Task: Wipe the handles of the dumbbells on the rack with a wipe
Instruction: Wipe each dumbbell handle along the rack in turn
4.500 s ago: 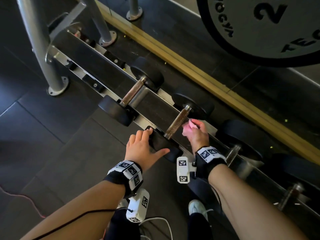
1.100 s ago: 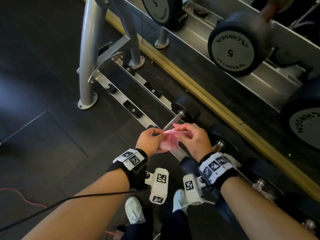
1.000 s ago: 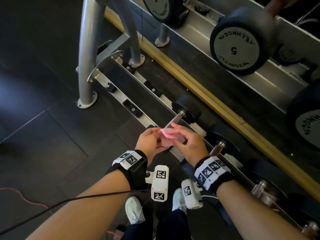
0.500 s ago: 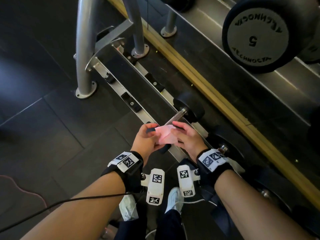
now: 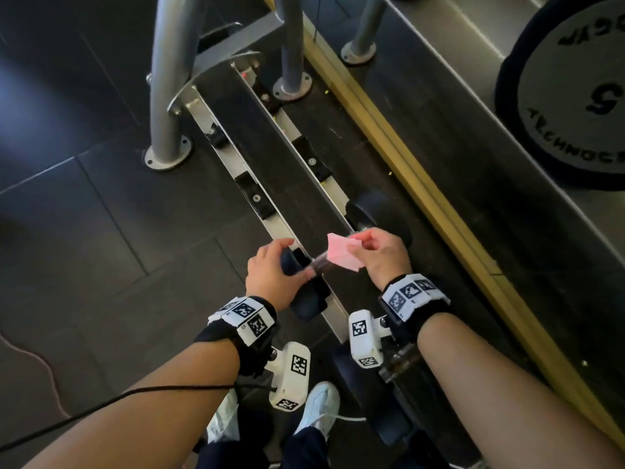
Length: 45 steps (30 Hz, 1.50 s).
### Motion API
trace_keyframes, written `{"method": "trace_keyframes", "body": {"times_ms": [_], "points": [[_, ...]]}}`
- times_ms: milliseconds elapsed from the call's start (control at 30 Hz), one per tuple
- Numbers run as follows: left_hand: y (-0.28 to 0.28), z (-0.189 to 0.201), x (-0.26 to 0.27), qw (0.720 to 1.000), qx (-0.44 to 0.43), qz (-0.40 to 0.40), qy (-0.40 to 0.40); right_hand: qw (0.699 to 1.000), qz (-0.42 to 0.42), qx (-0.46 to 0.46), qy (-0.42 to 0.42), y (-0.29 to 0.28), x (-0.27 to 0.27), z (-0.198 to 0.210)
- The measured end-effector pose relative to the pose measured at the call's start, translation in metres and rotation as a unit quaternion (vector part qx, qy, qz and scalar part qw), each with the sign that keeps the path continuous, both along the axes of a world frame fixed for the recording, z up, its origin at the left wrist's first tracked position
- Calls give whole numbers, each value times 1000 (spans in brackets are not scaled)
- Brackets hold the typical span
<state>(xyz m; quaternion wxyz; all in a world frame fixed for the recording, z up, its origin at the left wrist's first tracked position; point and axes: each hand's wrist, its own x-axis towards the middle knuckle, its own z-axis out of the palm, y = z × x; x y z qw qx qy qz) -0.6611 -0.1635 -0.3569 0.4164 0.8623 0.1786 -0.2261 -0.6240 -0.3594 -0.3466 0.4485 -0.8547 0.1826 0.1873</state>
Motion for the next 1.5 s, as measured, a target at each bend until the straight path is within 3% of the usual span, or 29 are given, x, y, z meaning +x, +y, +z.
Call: {"method": "trace_keyframes", "body": {"times_ms": [100,233,400,633,667,733,800,967,1067,1133,1233,1400,1500], "points": [[1,-10,11,994,23,-85,70,988,108,-92,-64,-1,23,-10],[4,-15,21,991,16,-84,104,938,275,-175,-120,8,38,-24],[9,-18,20,991,14,-72,111,881,385,-253,-112,7,31,-43],[13,-25,15,994,-11,-47,101,859,449,-246,19,-2,31,-62],[13,-27,14,994,-14,-39,99,867,441,-232,23,-2,31,-62],[15,-29,12,995,-21,-24,91,901,386,-198,-15,2,21,-60],[16,-30,10,996,-27,-21,85,910,368,-181,-60,11,6,-53],[17,-33,10,995,-28,-28,89,903,394,-162,-53,17,1,-38],[18,-33,10,995,-32,-32,93,886,416,-202,-30,7,14,-35],[18,-34,10,994,-32,-37,96,891,398,-217,-18,3,16,-36],[18,-36,10,994,-32,-34,95,905,356,-223,-64,14,-1,-34],[17,-36,11,995,-25,-34,92,900,416,-125,-21,36,-14,-27],[17,-35,12,994,-24,-42,97,874,455,-167,-32,26,-3,-22]]}}
